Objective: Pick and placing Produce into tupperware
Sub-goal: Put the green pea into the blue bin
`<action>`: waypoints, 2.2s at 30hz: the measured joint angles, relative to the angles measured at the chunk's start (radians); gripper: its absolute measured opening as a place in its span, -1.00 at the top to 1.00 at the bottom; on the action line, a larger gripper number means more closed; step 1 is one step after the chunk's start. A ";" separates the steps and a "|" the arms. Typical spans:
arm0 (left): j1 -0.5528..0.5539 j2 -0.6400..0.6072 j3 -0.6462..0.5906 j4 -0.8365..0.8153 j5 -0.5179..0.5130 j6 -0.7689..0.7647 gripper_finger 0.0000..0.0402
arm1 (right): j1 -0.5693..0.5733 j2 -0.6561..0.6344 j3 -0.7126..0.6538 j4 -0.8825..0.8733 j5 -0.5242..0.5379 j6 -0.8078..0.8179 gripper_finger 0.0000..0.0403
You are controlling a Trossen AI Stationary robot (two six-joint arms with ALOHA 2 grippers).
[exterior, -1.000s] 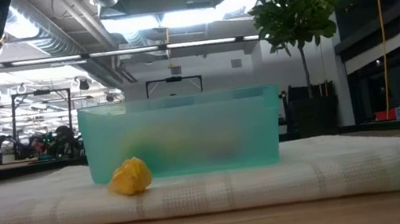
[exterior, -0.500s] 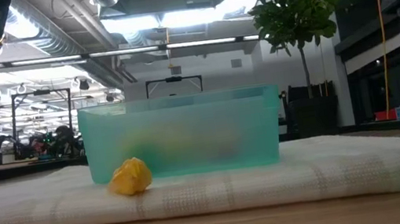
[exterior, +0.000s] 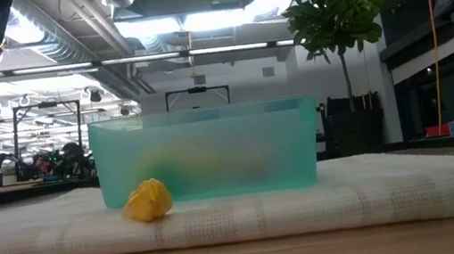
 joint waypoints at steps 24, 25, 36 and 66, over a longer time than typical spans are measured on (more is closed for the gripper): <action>0.000 0.000 0.000 0.000 0.000 0.000 0.11 | -0.018 0.000 0.002 -0.002 -0.111 0.036 0.11; 0.000 0.000 0.000 0.000 0.000 0.000 0.11 | -0.017 0.000 0.002 0.000 -0.112 0.037 0.17; 0.000 0.000 0.000 0.000 0.000 0.000 0.11 | -0.017 -0.001 0.002 -0.001 -0.118 0.056 0.40; 0.000 0.000 0.000 0.000 0.000 -0.023 0.11 | -0.019 -0.012 0.384 -0.451 0.148 -0.021 0.40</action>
